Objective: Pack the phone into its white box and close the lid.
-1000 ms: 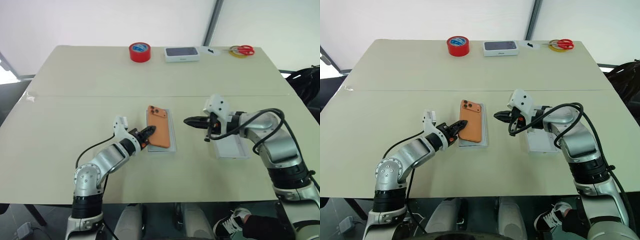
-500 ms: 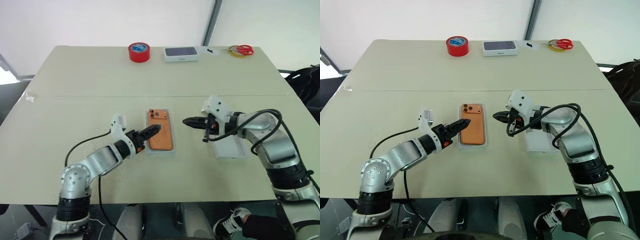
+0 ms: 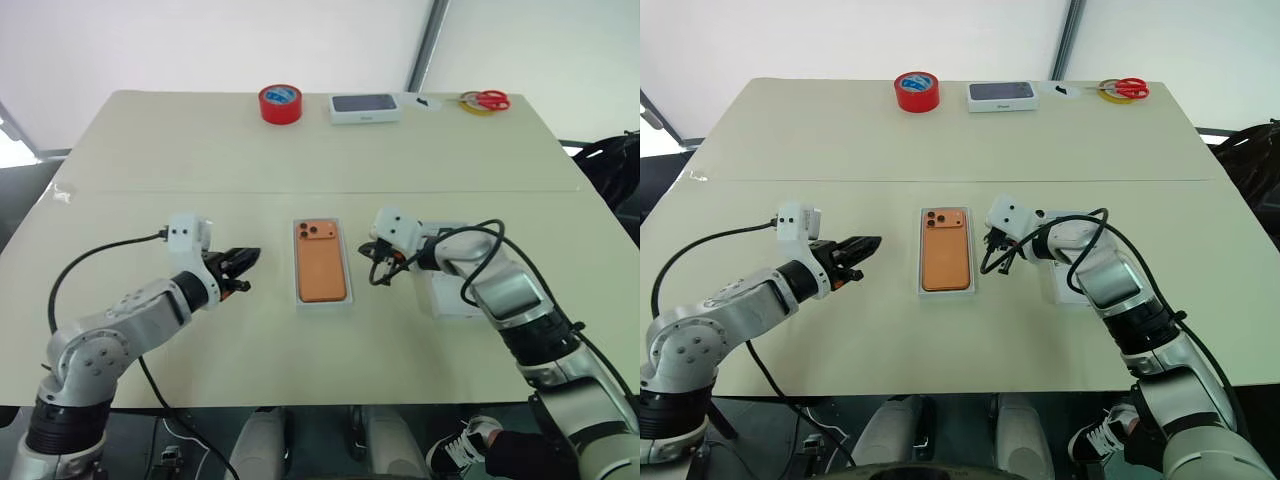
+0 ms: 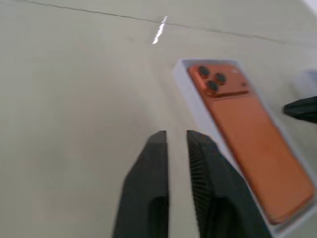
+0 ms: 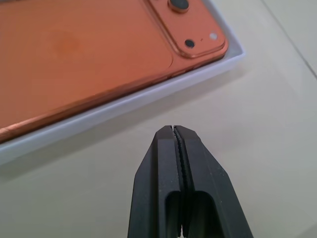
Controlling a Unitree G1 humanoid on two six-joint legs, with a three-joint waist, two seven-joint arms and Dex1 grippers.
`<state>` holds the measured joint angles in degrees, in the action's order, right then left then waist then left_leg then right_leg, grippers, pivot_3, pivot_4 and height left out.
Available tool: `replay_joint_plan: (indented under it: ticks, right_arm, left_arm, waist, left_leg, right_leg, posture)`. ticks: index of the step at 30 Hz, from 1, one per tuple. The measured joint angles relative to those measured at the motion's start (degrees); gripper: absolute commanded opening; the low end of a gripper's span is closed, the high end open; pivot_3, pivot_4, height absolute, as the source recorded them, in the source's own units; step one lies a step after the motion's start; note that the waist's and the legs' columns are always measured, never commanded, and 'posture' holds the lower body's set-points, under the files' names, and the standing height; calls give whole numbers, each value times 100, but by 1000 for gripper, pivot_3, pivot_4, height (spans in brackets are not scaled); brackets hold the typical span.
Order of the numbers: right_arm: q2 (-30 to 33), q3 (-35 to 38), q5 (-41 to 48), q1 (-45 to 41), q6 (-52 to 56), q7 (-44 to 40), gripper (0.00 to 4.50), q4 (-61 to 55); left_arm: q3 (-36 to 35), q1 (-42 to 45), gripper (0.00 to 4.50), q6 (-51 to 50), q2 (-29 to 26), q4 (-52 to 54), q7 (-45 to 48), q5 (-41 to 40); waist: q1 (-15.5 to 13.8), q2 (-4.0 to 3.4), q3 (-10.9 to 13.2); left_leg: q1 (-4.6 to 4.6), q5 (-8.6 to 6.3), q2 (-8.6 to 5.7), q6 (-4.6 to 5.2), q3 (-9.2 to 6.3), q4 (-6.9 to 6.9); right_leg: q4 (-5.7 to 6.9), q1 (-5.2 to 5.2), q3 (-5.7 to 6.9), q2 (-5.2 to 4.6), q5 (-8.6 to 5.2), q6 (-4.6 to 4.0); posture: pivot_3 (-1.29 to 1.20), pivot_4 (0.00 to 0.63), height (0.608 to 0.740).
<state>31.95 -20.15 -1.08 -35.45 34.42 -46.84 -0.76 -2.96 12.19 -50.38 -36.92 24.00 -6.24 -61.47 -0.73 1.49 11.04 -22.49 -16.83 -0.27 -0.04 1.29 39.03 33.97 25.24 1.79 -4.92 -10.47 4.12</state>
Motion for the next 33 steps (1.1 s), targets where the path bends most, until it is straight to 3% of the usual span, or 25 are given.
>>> replay_joint_plan:
  ticks: [6,14,25,33]
  right_arm:
    - [-423,-179,-319,-202,312,430,0,179]
    - [-470,-307,-387,-211,473,407,0,110]
    - [601,-66,-419,526,887,-150,0,-1112]
    - [1591,644,-355,1467,1310,-367,0,-1915]
  left_arm:
    - [745,697,67,-100,487,-524,225,1159]
    - [1416,1141,67,-495,929,-834,792,1977]
    - [1733,1627,67,-1070,1681,-1078,1606,2444]
    - [2117,1984,67,-1191,2589,-1718,2246,2672]
  waist:
    - [3,1,1]
    - [17,1,0]
    - [-7,1,0]
    - [-116,1,0]
  left_leg:
    - [-3,0,-1,0,-1,-1]
    - [-2,0,0,1,-2,0]
    - [-6,-5,-12,11,-6,6]
    - [-5,-7,-14,15,-7,13]
  right_leg:
    - [1,3,1,1,1,2]
    - [5,3,1,3,1,3]
    - [1,-4,1,-10,-4,12]
    - [0,-9,2,-11,-7,15]
  posture:
    - [0,150,732]
    - [0,150,732]
    - [0,150,732]
    - [0,150,732]
